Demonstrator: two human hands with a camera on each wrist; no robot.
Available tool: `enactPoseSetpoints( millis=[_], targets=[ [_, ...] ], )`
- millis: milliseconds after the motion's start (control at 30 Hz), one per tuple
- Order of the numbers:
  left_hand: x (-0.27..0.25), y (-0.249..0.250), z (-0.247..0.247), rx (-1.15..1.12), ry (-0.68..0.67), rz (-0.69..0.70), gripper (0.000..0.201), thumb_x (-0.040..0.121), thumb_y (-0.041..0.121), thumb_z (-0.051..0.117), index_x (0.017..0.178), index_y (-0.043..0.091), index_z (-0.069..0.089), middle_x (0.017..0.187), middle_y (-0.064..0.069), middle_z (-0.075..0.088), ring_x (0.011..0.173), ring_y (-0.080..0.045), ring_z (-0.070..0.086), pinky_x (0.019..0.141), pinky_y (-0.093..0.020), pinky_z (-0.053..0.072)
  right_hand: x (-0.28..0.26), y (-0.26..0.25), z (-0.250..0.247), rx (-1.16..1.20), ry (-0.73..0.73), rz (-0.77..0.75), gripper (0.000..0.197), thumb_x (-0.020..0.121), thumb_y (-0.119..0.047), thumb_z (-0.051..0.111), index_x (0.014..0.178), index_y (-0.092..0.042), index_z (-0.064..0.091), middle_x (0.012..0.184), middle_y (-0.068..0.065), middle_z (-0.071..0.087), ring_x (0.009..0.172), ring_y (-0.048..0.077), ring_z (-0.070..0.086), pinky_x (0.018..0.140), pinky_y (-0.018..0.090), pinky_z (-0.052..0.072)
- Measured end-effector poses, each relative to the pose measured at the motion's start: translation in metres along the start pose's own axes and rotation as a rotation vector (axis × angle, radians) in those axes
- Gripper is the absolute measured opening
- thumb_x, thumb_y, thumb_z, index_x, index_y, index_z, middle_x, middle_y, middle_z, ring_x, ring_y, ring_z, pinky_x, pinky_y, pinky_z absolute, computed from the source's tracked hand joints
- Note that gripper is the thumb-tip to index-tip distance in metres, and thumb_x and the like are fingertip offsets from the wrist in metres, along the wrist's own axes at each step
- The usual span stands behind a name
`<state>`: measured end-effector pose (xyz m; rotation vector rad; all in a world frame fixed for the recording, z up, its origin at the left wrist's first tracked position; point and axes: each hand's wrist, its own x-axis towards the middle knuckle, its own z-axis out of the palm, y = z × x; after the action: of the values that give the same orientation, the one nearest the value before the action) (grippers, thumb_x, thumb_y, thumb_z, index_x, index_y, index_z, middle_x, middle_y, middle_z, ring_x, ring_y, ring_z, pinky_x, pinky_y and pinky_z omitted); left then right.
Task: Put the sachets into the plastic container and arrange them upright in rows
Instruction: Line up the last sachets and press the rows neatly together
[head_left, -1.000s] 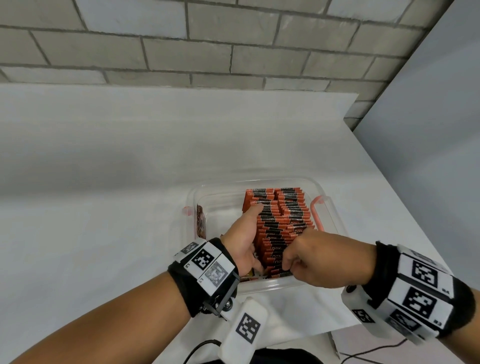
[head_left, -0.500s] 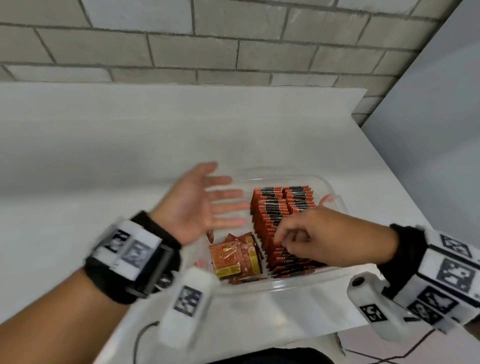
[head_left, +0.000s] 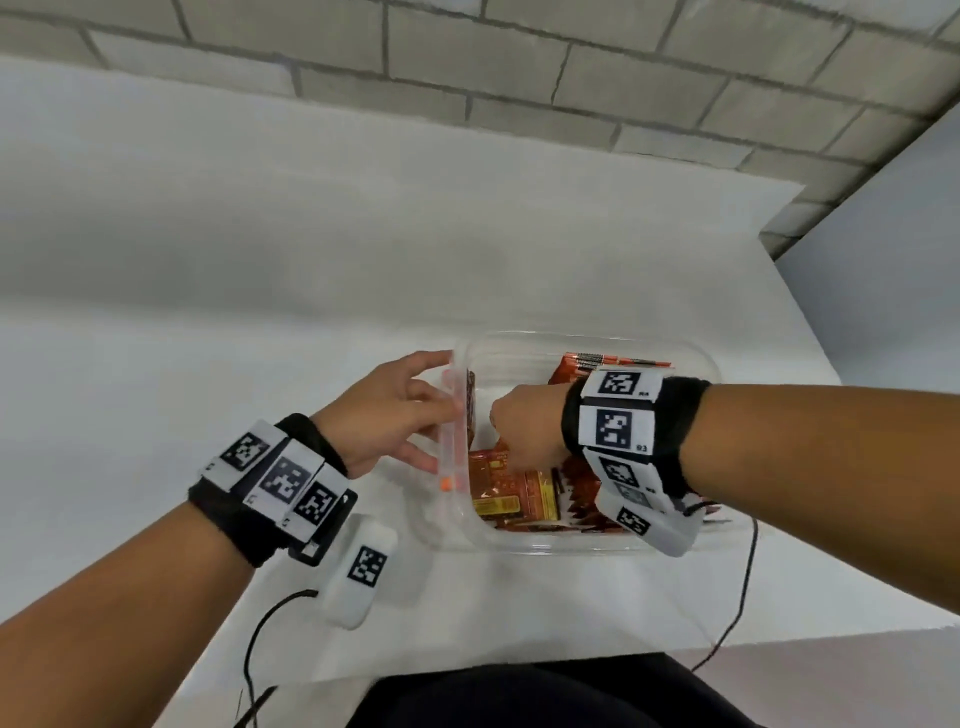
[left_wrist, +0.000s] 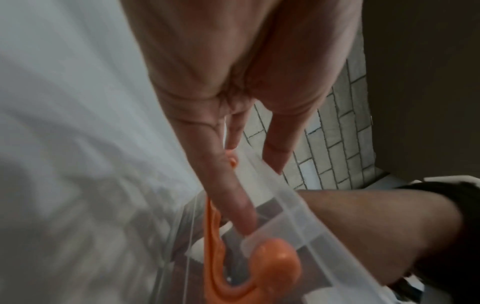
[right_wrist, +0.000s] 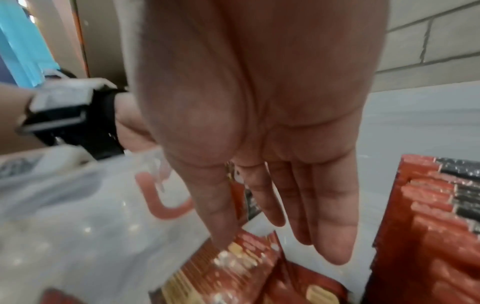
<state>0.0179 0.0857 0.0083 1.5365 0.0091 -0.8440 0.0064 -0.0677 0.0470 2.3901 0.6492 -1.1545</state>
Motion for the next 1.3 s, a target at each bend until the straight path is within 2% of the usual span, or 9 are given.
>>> enactPoseSetpoints(
  millis=[67,133,367,667,800,900,1000,1167,1300],
  targets=[
    [0.001,-0.002,0.0,-0.033,0.01,0.017,0.05,0.088,0.009,0.066,0.132,0.022,0.048,0.096,-0.013,0.062,0.074,-0.022,0.065,0.058,-0.038,0.057,0.009,-0.002,0.004,-0.014,-0.014,0.041,0.031,0.1,-0.021,0.042,0.122,-0.005,0.057,0.106,0.005,0.061,0.088,0.018,0.056,0.06,0.017,0.04],
    [0.0,-0.004,-0.001,-0.05,0.013,0.023,0.046,0.087,0.01,0.067,0.128,0.023,0.049,0.094,-0.011,0.06,0.073,-0.02,0.064,0.057,-0.036,0.057,0.014,-0.004,0.007,0.023,-0.013,0.05,0.033,0.097,-0.022,0.046,0.125,-0.004,0.054,0.117,0.007,0.061,0.1,0.021,0.06,0.069,0.023,0.042],
    [0.001,-0.007,-0.001,-0.107,0.004,0.042,0.039,0.088,0.01,0.066,0.121,0.025,0.052,0.087,-0.008,0.062,0.063,-0.014,0.066,0.054,-0.033,0.056,0.016,-0.008,0.01,0.174,-0.055,0.05,0.069,0.089,-0.035,0.063,0.139,-0.002,0.029,0.121,0.01,0.057,0.106,0.024,0.058,0.077,0.028,0.047],
    [0.002,-0.009,-0.001,-0.135,0.004,0.036,0.041,0.087,0.011,0.066,0.124,0.024,0.052,0.085,-0.008,0.063,0.064,-0.015,0.067,0.054,-0.033,0.056,0.015,-0.005,0.01,0.252,-0.099,0.023,0.076,0.085,-0.032,0.069,0.144,-0.007,0.028,0.129,0.01,0.054,0.112,0.025,0.056,0.084,0.03,0.048],
    [0.002,-0.011,-0.001,-0.13,0.007,0.039,0.04,0.087,0.011,0.066,0.123,0.025,0.053,0.088,-0.009,0.064,0.066,-0.015,0.067,0.054,-0.033,0.056,0.014,-0.004,0.01,0.211,-0.103,-0.029,0.076,0.084,-0.029,0.07,0.145,-0.011,0.03,0.133,0.007,0.052,0.115,0.024,0.054,0.094,0.033,0.049],
    [0.003,-0.011,-0.001,-0.128,0.007,0.04,0.04,0.087,0.012,0.066,0.123,0.026,0.053,0.093,-0.011,0.064,0.067,-0.015,0.067,0.055,-0.035,0.057,0.01,-0.002,0.009,0.214,-0.093,-0.08,0.066,0.087,-0.024,0.067,0.144,-0.012,0.035,0.135,0.006,0.052,0.117,0.023,0.053,0.094,0.03,0.046],
    [0.002,-0.013,-0.001,-0.132,0.01,0.035,0.042,0.086,0.013,0.067,0.124,0.025,0.053,0.093,-0.011,0.065,0.07,-0.017,0.067,0.058,-0.038,0.058,0.001,0.004,0.008,0.276,-0.078,-0.119,0.052,0.091,-0.022,0.062,0.138,-0.013,0.043,0.13,0.004,0.055,0.107,0.016,0.052,0.083,0.024,0.042],
    [-0.001,-0.012,0.001,-0.115,0.031,0.036,0.043,0.086,0.016,0.068,0.125,0.026,0.054,0.093,-0.009,0.063,0.072,-0.017,0.066,0.058,-0.039,0.059,-0.019,0.03,0.002,0.523,0.031,-0.076,0.033,0.089,-0.024,0.064,0.117,-0.014,0.05,0.094,-0.005,0.058,0.08,0.01,0.054,0.068,0.023,0.046],
    [-0.006,-0.006,0.004,0.116,0.187,0.077,0.041,0.086,0.032,0.068,0.124,0.033,0.054,0.112,-0.001,0.059,0.091,-0.015,0.063,0.067,-0.035,0.057,-0.044,0.06,0.007,0.916,0.217,-0.081,0.025,0.086,-0.016,0.067,0.109,-0.015,0.058,0.1,0.001,0.07,0.089,0.018,0.067,0.083,0.033,0.054]
  ],
)
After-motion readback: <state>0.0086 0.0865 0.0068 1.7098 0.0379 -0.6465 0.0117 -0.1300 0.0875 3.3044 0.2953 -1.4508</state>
